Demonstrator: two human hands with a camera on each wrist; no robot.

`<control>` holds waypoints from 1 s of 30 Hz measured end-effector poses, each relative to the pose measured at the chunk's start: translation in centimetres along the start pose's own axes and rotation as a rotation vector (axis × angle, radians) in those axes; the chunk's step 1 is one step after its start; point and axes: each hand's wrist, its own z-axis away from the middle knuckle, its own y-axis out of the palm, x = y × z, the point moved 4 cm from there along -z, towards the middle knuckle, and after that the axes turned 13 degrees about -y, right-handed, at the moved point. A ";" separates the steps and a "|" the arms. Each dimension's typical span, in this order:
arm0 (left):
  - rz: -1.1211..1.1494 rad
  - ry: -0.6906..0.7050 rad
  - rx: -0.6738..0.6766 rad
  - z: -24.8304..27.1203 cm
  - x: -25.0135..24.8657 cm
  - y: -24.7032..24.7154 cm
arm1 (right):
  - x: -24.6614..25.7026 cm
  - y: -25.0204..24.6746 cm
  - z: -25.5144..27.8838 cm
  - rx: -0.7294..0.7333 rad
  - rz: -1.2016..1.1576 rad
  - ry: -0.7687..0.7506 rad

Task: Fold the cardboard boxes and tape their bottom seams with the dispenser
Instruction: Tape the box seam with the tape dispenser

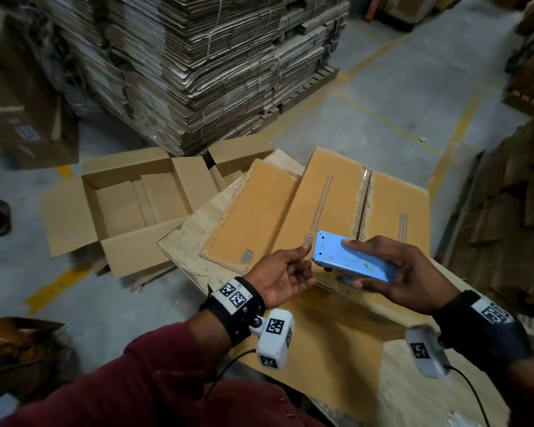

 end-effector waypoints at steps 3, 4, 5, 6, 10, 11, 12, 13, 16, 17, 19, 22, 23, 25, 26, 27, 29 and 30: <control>-0.085 -0.062 0.039 0.4 0.1 0.0 | 0.2 0.1 -0.4 -0.006 -0.002 -0.010; -0.116 -0.083 0.050 0.4 0.2 0.0 | 0.3 0.2 -0.4 -0.004 -0.005 -0.014; -0.138 -0.098 0.046 0.5 0.3 -0.1 | 0.3 0.2 -0.5 -0.002 -0.007 -0.019; -0.145 -0.108 0.027 0.5 0.3 -0.2 | 0.4 0.3 -0.6 -0.001 -0.007 -0.022; -0.161 -0.133 -0.027 0.8 -0.1 -0.3 | 0.4 0.4 -0.5 0.009 -0.034 -0.005; -0.167 -0.133 -0.028 1.1 -0.3 -0.4 | 0.4 0.4 -0.5 0.012 -0.044 -0.002; -0.159 -0.129 -0.022 1.3 -0.5 -0.5 | 0.4 0.5 -0.5 0.015 -0.050 -0.001; -0.144 -0.122 -0.014 1.4 -0.7 -0.6 | 0.5 0.6 -0.5 0.019 -0.054 0.002; -0.131 -0.070 -0.033 1.8 -1.3 -0.7 | 0.6 0.7 -0.6 0.012 -0.059 0.007; -0.144 -0.035 -0.059 2.0 -1.5 -0.8 | 0.6 0.7 -0.6 0.008 -0.061 0.008; -0.192 0.038 -0.114 2.2 -1.9 -1.1 | 0.7 0.8 -0.6 0.009 -0.064 0.010; -0.297 0.123 -0.214 2.6 -2.4 -1.5 | 0.7 1.1 -0.6 0.032 -0.017 0.027; -0.334 0.156 -0.255 2.7 -2.6 -1.7 | 0.7 1.3 -0.6 0.052 0.011 0.026; -0.385 0.235 -0.329 3.0 -3.3 -2.3 | 1.1 1.9 -0.5 0.132 0.143 -0.008; -0.403 0.270 -0.355 3.2 -3.8 -2.5 | 1.2 2.1 -0.5 0.188 0.226 -0.014; -0.423 0.293 -0.374 3.4 -4.2 -2.7 | 1.2 2.3 -0.5 0.235 0.290 -0.008; -0.456 0.303 -0.404 3.6 -4.8 -3.3 | 1.1 2.6 -0.6 0.307 0.373 -0.005; -0.460 0.312 -0.421 3.8 -5.1 -3.6 | 1.1 2.6 -0.8 0.334 0.404 -0.009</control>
